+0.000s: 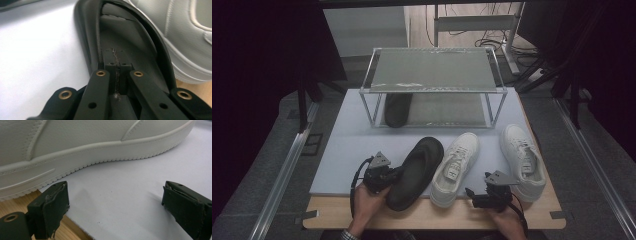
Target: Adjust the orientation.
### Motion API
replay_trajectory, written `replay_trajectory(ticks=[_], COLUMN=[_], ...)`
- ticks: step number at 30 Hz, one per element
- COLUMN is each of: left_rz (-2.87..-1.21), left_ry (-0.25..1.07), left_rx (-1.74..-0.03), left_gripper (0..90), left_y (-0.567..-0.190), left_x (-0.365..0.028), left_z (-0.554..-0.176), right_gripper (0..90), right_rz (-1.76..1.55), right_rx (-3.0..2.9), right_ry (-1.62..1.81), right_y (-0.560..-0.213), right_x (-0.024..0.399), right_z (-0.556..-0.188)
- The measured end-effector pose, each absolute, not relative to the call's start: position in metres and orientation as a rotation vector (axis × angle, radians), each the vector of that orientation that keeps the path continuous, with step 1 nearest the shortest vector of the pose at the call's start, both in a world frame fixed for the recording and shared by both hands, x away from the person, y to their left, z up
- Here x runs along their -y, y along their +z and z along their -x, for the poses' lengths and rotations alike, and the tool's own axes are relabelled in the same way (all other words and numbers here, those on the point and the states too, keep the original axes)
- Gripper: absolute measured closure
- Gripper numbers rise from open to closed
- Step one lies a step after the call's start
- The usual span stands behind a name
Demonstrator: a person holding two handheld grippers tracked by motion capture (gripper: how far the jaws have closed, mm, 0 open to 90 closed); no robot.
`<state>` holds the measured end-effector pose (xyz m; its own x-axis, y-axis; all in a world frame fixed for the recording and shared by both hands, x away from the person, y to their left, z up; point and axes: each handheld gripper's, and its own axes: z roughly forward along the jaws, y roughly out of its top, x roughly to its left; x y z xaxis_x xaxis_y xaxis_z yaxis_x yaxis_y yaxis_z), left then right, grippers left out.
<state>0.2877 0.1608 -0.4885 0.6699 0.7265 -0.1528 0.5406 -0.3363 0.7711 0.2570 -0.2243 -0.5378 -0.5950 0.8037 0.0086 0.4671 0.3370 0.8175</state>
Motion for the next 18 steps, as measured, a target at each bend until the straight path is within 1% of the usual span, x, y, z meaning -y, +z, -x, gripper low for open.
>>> replay_trajectory(ticks=[7, 10, 15, 18], left_rz=[-2.020, -2.009, -2.022, -2.029], left_ry=[0.297, 0.322, 0.340, 0.325], left_rx=[-0.990, -0.990, -1.002, -1.016], left_gripper=[86.7, 82.8, 72.0, 70.5], left_y=[-0.485, -0.481, -0.478, -0.481], left_x=[-0.165, -0.168, -0.168, -0.165], left_z=[-0.287, -0.287, -0.292, -0.296], right_gripper=[7.7, 7.7, 7.7, 7.7], right_rz=[-1.118, -1.119, -1.119, -1.119], right_rx=[-2.209, -2.209, -2.208, -2.209], right_ry=[1.151, 1.149, 1.151, 1.151], right_y=[-0.538, -0.538, -0.538, -0.538], right_x=[0.224, 0.224, 0.224, 0.224], right_z=[-0.257, -0.257, -0.257, -0.257])
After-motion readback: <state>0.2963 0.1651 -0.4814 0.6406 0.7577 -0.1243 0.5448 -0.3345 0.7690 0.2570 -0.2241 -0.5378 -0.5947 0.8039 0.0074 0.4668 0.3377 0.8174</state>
